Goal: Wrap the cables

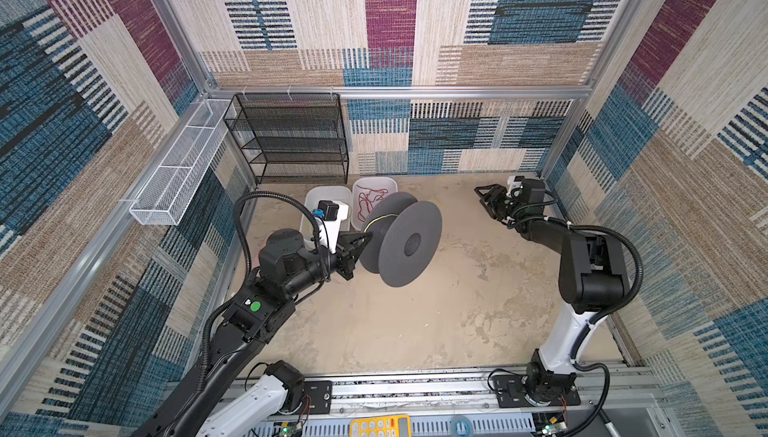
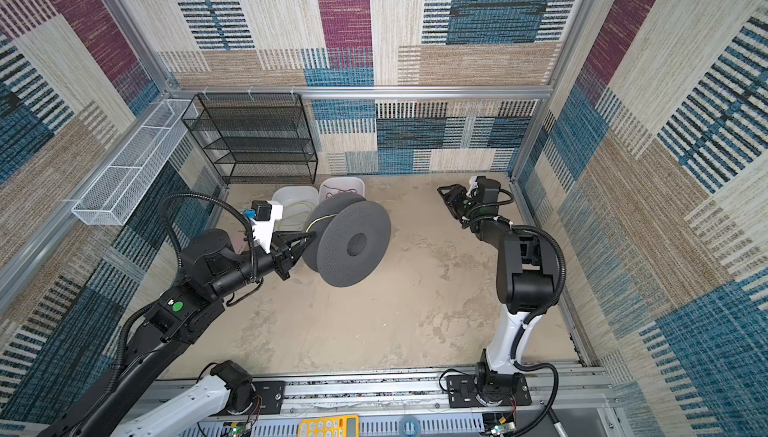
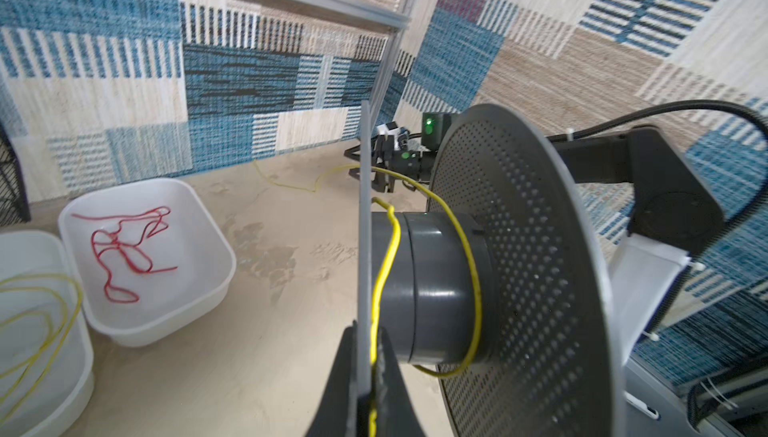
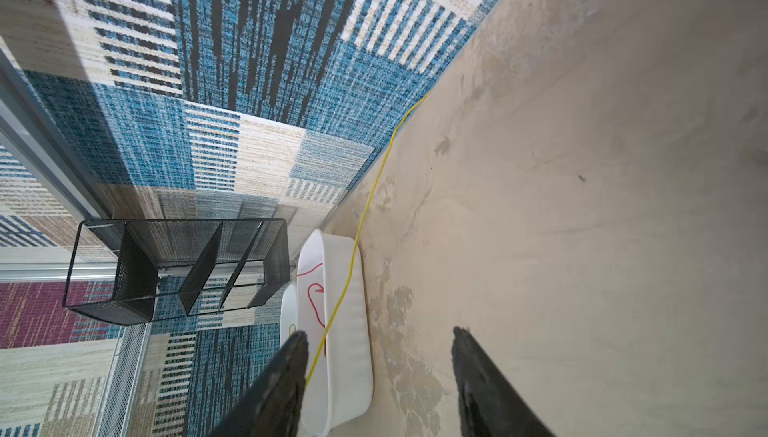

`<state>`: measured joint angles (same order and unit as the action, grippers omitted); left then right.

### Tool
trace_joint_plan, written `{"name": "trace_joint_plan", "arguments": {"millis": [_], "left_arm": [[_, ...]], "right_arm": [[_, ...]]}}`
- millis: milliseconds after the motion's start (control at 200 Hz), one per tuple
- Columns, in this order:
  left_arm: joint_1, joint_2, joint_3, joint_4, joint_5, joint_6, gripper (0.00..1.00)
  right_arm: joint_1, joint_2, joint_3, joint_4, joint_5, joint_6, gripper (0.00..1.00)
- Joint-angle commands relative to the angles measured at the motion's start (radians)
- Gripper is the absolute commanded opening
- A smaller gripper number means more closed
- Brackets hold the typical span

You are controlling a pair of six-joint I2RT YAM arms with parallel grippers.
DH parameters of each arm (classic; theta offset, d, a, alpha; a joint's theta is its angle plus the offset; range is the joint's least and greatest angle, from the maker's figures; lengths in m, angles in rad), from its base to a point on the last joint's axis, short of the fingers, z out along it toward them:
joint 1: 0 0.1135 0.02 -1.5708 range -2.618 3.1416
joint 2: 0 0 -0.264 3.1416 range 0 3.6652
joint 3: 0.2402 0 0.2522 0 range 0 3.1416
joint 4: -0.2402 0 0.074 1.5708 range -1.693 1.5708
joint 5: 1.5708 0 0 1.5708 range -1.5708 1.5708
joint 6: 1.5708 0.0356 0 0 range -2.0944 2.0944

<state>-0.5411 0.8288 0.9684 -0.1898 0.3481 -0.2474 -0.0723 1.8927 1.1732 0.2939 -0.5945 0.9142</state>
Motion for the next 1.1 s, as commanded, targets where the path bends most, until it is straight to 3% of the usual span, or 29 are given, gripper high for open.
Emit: {"name": "trace_joint_plan", "arguments": {"millis": [0, 225, 386, 561, 851, 1092], "left_arm": [[0.000, -0.005, -0.017, 0.183, 0.088, 0.011, 0.00], [0.000, 0.053, -0.035, 0.356, 0.070, 0.015, 0.00], [0.001, 0.202, -0.026, 0.509, -0.016, 0.048, 0.00], [0.000, 0.397, -0.015, 0.648, -0.021, 0.039, 0.00], [-0.006, 0.653, 0.127, 0.959, 0.067, -0.064, 0.00], [-0.026, 0.774, 0.315, 1.021, 0.148, -0.095, 0.00]], "right_arm": [[-0.001, -0.015, 0.006, 0.033, -0.021, -0.047, 0.59], [-0.025, -0.064, -0.022, 0.024, -0.011, -0.093, 0.63], [-0.035, -0.075, -0.086, 0.084, -0.046, -0.068, 0.64], [-0.054, -0.121, -0.195, 0.139, -0.057, -0.066, 0.65], [-0.135, -0.140, -0.318, 0.260, -0.123, -0.014, 0.65], [-0.195, -0.167, -0.357, 0.296, -0.139, -0.003, 0.66]]}}
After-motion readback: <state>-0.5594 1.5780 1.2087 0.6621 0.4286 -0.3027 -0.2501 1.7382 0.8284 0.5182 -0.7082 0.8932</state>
